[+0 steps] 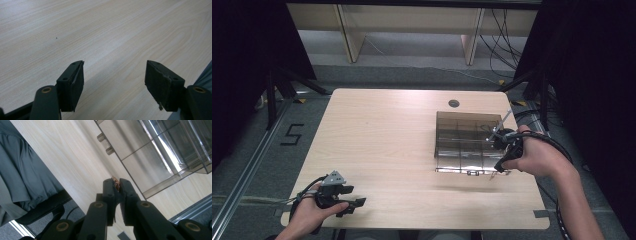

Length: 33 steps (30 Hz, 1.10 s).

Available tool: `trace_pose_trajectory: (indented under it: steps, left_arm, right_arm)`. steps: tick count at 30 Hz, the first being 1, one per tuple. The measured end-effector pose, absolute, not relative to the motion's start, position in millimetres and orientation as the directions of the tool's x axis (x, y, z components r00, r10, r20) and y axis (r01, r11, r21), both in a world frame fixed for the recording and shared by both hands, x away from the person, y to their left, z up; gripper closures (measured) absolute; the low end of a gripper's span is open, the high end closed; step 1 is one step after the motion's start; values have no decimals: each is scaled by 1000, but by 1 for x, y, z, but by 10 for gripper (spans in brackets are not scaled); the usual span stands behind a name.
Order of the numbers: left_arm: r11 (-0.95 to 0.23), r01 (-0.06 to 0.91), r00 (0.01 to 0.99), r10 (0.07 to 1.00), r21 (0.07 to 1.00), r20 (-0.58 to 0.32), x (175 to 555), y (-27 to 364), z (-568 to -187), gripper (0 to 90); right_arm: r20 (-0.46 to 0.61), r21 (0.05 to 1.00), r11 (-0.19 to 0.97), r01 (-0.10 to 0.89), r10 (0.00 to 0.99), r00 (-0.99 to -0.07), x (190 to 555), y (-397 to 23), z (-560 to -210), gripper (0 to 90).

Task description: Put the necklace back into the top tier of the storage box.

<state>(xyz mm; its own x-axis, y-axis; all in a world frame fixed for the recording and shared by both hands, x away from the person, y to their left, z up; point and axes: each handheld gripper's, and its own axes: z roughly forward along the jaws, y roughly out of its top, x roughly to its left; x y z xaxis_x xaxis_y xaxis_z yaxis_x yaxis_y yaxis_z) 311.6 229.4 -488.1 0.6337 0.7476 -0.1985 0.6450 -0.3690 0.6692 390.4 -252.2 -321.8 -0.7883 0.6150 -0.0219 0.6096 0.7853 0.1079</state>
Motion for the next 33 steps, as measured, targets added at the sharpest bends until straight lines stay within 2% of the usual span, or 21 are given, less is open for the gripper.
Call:
trace_pose_trajectory:
  steps: [6,15,25,26,30,33]
  left_arm:
    - [-369,645,633,748,669,-199,312,229,-488,315]
    - [-380,638,641,744,669,-189,312,230,-488,315]
    - [-380,638,641,744,669,-190,312,230,-488,315]
    - [-371,646,634,747,667,-198,312,229,-488,315]
    - [-379,639,640,744,669,-190,312,230,-488,315]
    - [-380,638,642,743,669,-189,312,230,-488,315]
  right_arm:
    - [-13,115,757,643,648,-761,392,-254,-317,842]
    - [-16,150,787,598,607,-794,400,-259,-313,842]
    - [-12,159,775,611,621,-784,405,-262,-308,842]
    - [-3,150,751,643,651,-759,404,-261,-306,842]
    - [-18,160,763,627,637,-771,407,-263,-307,842]
    - [-3,141,739,658,665,-747,408,-262,-306,842]
